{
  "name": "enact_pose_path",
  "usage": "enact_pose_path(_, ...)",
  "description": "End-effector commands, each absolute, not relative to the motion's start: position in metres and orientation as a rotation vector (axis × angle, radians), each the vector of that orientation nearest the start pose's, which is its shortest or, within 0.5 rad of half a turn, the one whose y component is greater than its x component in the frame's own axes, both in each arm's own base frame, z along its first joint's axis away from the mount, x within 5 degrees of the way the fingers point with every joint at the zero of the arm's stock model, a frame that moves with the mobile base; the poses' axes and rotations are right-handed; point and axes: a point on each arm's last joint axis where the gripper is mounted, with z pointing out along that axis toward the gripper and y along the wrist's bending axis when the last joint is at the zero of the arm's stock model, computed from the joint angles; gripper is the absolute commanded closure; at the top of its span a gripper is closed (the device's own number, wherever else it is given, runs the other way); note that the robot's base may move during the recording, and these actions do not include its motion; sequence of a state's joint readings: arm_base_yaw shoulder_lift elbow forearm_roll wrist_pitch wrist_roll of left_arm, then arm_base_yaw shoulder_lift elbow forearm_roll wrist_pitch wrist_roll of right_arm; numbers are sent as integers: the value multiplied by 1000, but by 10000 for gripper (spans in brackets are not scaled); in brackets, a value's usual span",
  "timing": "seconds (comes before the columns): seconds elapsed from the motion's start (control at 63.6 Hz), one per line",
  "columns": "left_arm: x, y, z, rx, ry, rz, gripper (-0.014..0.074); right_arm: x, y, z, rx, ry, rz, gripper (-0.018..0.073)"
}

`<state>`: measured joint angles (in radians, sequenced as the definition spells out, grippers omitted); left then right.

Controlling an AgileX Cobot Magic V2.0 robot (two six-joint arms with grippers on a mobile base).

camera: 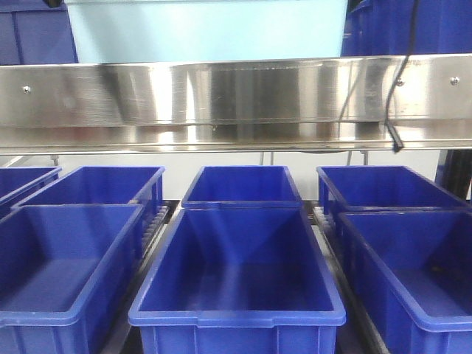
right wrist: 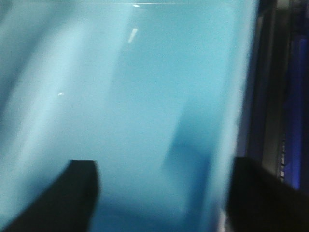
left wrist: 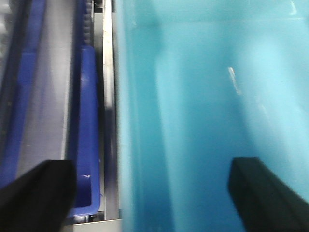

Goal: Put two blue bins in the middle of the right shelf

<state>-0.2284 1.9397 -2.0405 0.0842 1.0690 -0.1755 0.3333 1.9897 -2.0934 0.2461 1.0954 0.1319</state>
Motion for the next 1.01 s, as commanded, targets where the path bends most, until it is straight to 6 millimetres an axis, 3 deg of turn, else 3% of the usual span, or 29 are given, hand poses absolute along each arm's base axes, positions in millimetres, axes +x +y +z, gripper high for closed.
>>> enact_pose_path(0.0,432,-93,349,117,2539,-13,212,418,171,358,-262,2510,505,362)
enact_pose_path(0.267,430,-96,348,109,2564,-59,708,418,170,357,-265,2519,504,621)
enact_pose_path(0.346,430,-96,348,108,2567,-64,707,417,170,357,-266,2524,503,727)
enact_pose_path(0.66,426,-95,353,107,2569,-63,707,415,169,365,-263,2493,508,712)
enact_pose_path(0.991,403,-90,415,97,2308,-120,707,398,162,420,-227,2240,542,712)
